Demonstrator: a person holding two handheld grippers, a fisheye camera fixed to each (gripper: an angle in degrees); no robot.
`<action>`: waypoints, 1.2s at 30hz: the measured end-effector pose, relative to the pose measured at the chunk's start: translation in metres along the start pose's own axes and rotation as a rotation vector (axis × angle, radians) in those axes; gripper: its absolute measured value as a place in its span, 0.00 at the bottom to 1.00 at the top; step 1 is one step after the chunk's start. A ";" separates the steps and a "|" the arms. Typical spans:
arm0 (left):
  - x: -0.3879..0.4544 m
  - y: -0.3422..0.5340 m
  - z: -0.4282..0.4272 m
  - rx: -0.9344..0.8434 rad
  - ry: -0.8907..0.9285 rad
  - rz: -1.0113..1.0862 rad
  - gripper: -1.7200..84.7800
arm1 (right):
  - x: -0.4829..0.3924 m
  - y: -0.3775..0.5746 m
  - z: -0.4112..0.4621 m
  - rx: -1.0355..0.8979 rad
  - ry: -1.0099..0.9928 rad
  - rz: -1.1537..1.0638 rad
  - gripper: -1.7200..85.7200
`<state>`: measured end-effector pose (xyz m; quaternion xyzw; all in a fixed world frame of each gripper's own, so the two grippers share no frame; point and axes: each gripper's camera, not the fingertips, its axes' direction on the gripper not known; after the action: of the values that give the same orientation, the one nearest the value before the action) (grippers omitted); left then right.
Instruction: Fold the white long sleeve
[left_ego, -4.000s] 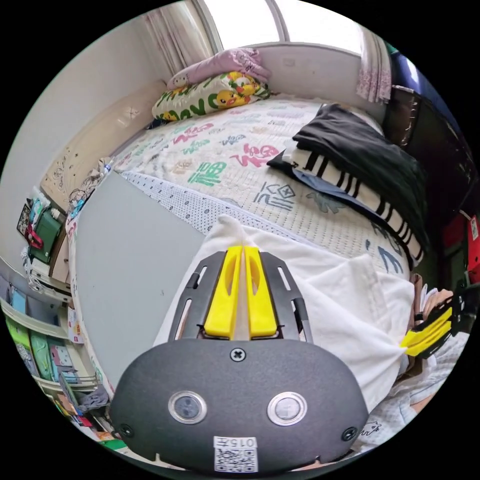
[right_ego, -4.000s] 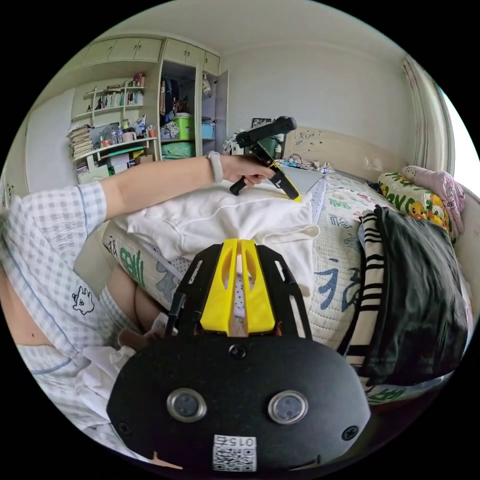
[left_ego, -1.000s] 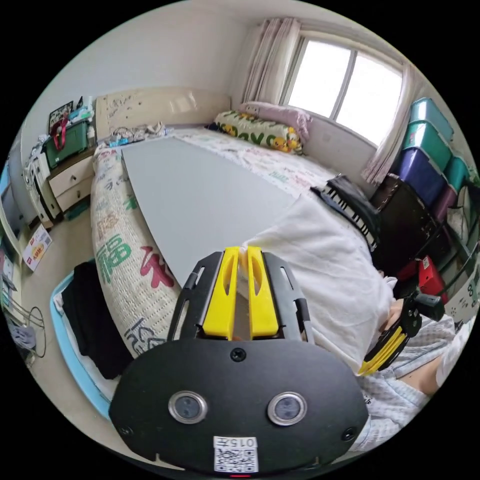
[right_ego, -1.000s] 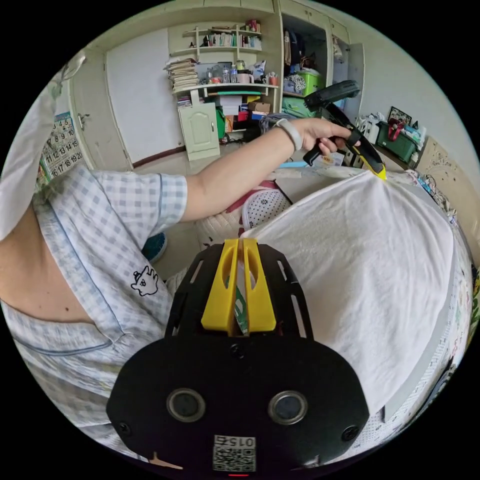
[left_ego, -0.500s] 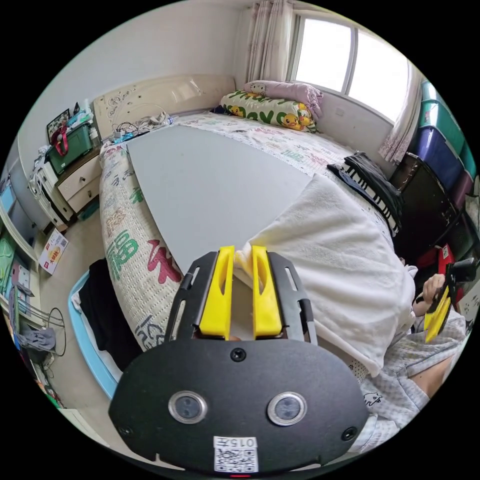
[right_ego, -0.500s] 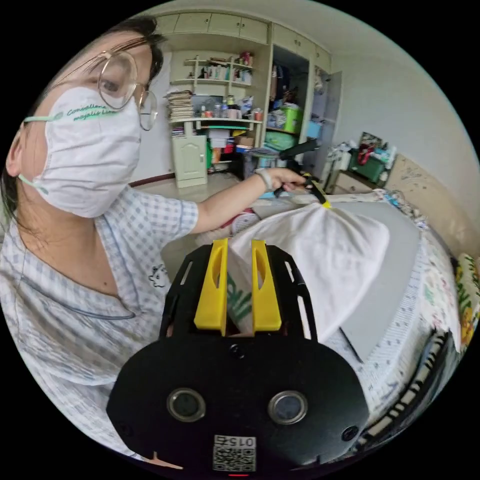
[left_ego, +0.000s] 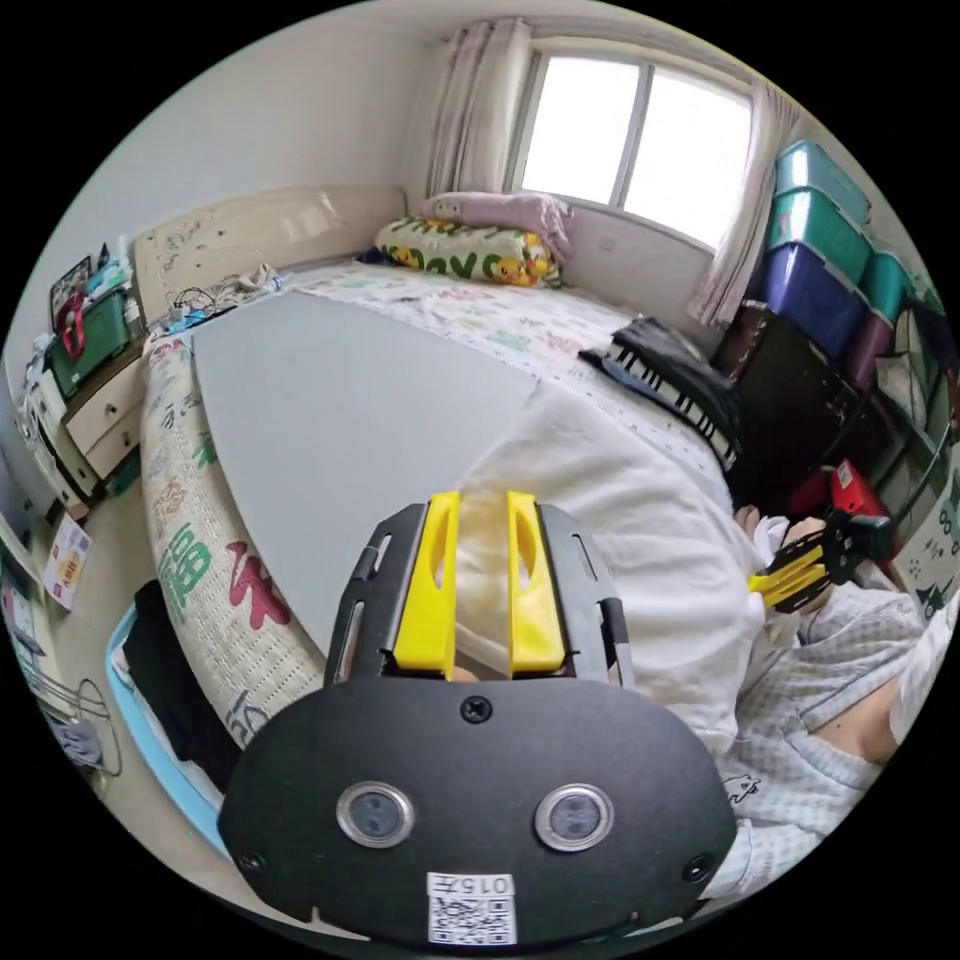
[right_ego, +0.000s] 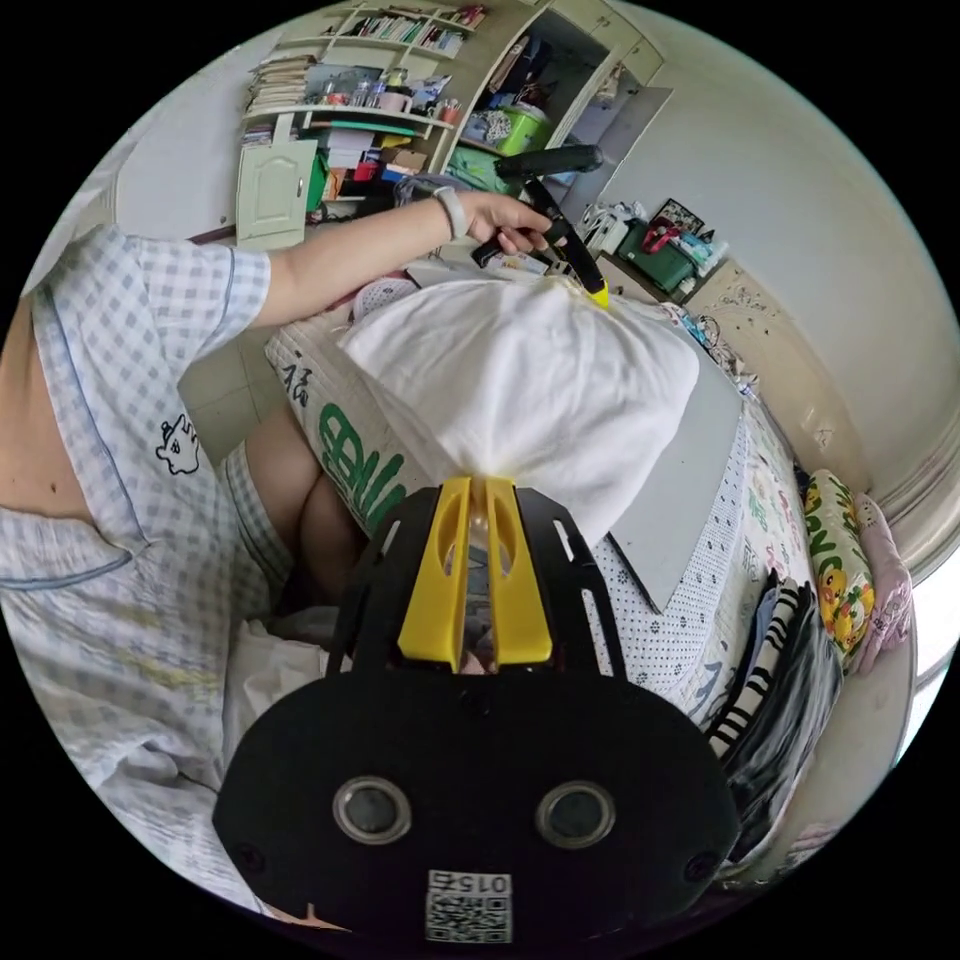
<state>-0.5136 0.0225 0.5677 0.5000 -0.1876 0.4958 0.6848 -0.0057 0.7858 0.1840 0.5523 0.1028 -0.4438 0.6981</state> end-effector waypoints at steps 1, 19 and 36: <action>0.003 0.002 0.014 -0.041 -0.023 0.013 0.11 | 0.002 -0.007 -0.005 0.001 -0.020 0.008 0.06; -0.200 0.215 0.017 0.284 0.153 -0.676 0.21 | 0.246 -0.153 -0.085 0.120 -0.395 0.537 0.16; -0.282 0.287 0.057 0.308 0.406 -0.768 0.21 | 0.280 -0.332 -0.095 -0.001 -0.284 0.535 0.13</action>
<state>-0.8718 -0.1628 0.5230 0.5219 0.2252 0.3161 0.7596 -0.0521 0.7273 -0.2542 0.4919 -0.1447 -0.3170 0.7979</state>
